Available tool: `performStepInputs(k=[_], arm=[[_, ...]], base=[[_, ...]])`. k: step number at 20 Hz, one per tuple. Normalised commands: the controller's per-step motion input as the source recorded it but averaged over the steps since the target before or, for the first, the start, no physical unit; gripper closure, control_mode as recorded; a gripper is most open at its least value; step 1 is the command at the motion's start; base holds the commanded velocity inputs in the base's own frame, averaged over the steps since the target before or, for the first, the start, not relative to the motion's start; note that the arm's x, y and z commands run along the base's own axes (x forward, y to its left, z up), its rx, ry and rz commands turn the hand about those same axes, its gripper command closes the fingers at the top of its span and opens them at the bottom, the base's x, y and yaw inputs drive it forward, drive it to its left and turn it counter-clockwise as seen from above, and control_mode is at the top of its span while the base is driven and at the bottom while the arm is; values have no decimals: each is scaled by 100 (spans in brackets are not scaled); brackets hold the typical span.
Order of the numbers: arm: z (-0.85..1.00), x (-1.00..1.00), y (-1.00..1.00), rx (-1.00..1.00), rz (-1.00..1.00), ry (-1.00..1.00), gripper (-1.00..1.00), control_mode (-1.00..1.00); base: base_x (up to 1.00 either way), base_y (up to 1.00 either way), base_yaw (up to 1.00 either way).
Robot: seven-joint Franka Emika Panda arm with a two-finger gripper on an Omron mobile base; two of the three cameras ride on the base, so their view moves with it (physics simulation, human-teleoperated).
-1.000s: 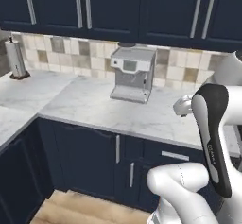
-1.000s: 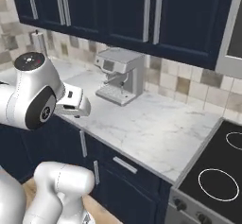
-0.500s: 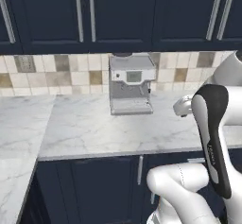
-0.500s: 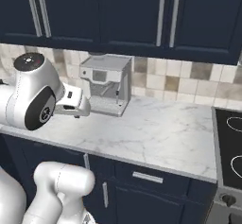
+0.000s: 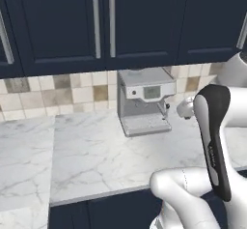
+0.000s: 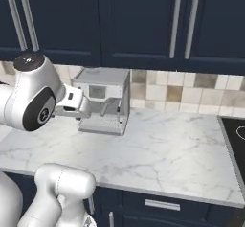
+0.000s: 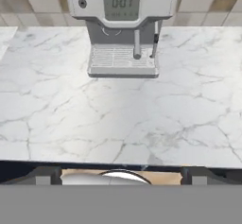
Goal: Navigate to the coffee machine.
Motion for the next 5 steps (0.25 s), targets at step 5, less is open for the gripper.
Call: performStepInputs(k=[5], arm=[[0, 0, 0, 0, 0, 0, -100, 100]], base=[[100, -1, 14]])
